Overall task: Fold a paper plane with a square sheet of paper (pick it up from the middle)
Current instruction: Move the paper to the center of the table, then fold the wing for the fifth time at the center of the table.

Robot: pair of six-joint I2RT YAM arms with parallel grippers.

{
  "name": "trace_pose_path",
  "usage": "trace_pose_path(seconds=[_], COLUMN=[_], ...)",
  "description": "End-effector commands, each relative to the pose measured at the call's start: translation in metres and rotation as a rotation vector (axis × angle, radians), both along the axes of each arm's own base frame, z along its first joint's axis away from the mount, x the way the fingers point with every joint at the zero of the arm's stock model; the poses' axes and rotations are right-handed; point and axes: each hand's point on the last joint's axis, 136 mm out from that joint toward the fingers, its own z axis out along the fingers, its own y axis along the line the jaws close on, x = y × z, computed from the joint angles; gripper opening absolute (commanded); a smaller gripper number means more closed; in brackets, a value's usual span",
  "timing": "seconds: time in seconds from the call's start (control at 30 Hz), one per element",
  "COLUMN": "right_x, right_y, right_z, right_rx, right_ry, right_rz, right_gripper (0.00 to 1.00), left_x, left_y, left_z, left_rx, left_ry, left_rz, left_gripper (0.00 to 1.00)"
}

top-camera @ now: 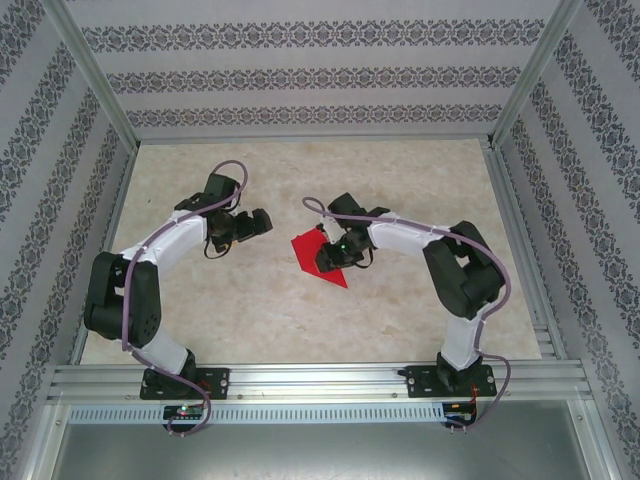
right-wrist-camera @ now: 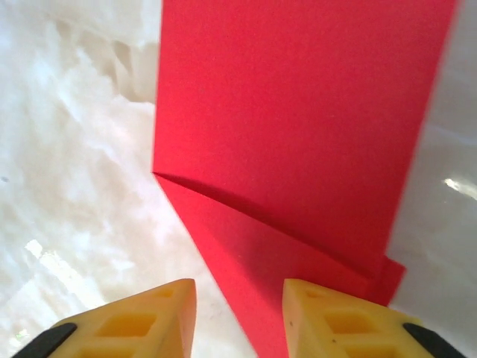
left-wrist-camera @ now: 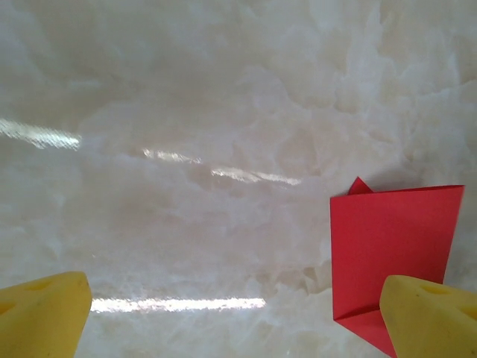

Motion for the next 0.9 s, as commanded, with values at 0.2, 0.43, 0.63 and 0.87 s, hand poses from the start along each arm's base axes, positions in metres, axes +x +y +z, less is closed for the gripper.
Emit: trace_pose_path(seconds=[0.2, 0.43, 0.63, 0.87], right_x=[0.019, 0.025, 0.032, 0.024], right_y=[0.004, 0.01, 0.0, -0.009], right_z=[0.052, 0.026, 0.002, -0.025], right_rx=[0.233, 0.268, 0.278, 0.253], right_ry=[-0.121, -0.057, -0.02, 0.051], right_rz=[-0.473, -0.575, -0.631, -0.645], right_gripper=[0.4, 0.35, 0.33, 0.32], left_x=[-0.007, -0.022, -0.03, -0.037], left_y=[-0.036, -0.064, -0.083, -0.103], left_z=[0.01, 0.002, -0.004, -0.015], left_rx=[-0.239, -0.328, -0.362, -0.434], left_ry=[-0.04, 0.001, 0.028, 0.092], left_rz=[-0.016, -0.05, -0.074, -0.091], left_gripper=[1.0, 0.98, 0.94, 0.83])
